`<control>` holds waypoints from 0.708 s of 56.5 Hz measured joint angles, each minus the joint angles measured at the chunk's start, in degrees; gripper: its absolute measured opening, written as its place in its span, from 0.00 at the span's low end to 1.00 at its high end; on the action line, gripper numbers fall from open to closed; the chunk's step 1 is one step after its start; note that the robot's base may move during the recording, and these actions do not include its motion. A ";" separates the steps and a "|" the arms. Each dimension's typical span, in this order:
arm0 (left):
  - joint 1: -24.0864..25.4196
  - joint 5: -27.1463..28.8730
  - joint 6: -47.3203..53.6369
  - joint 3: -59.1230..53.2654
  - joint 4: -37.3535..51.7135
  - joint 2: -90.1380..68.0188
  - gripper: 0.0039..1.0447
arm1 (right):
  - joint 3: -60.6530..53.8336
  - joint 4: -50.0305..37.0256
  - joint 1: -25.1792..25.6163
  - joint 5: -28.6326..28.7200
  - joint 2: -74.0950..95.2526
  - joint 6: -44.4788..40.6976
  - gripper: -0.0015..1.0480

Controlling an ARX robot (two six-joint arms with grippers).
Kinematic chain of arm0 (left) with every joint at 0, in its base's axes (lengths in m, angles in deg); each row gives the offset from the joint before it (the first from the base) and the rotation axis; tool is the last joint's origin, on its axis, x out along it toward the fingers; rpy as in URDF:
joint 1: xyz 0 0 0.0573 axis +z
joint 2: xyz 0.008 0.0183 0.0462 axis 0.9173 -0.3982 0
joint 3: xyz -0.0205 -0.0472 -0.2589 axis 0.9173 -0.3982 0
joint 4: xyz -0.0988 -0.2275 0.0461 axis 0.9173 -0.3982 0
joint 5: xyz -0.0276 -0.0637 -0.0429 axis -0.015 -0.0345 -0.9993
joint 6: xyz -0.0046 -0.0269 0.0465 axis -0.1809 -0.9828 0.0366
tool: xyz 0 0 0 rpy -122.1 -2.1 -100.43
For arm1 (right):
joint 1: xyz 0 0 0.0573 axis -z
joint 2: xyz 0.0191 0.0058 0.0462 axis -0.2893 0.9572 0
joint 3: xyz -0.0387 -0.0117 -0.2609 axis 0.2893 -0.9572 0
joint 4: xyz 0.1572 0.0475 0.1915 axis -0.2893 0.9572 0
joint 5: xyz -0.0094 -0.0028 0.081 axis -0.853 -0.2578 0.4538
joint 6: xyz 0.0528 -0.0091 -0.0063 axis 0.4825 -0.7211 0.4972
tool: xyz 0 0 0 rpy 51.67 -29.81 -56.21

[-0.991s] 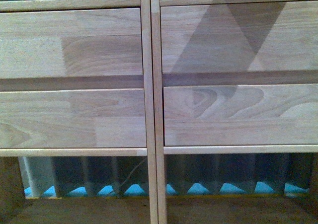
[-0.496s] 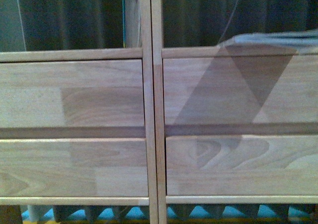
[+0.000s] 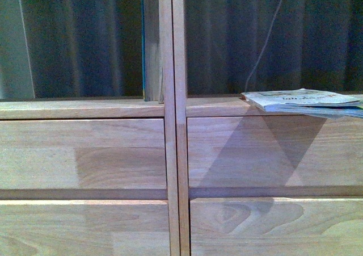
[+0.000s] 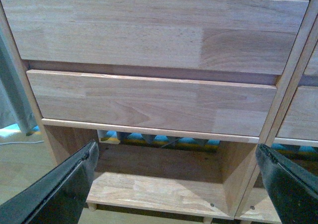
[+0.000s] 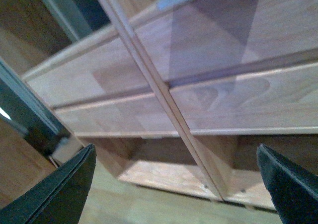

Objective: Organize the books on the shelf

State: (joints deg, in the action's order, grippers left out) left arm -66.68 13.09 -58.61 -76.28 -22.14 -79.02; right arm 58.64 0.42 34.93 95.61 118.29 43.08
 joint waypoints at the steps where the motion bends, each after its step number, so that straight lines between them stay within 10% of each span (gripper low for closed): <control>1: 0.00 -0.02 0.00 0.00 0.00 0.00 0.93 | 1.27 -1.75 -0.46 -0.74 2.73 1.62 0.93; 13: 0.00 0.00 0.00 0.00 0.00 0.00 0.93 | 16.94 -8.52 -10.58 -13.81 31.54 22.60 0.93; 40: 0.00 0.00 0.00 0.00 0.00 0.00 0.93 | 37.73 -4.15 -21.44 -25.35 48.13 32.15 0.93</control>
State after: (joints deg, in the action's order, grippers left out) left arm -66.68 13.09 -58.61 -76.28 -22.14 -79.02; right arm 96.36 -3.74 13.48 70.26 166.42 75.23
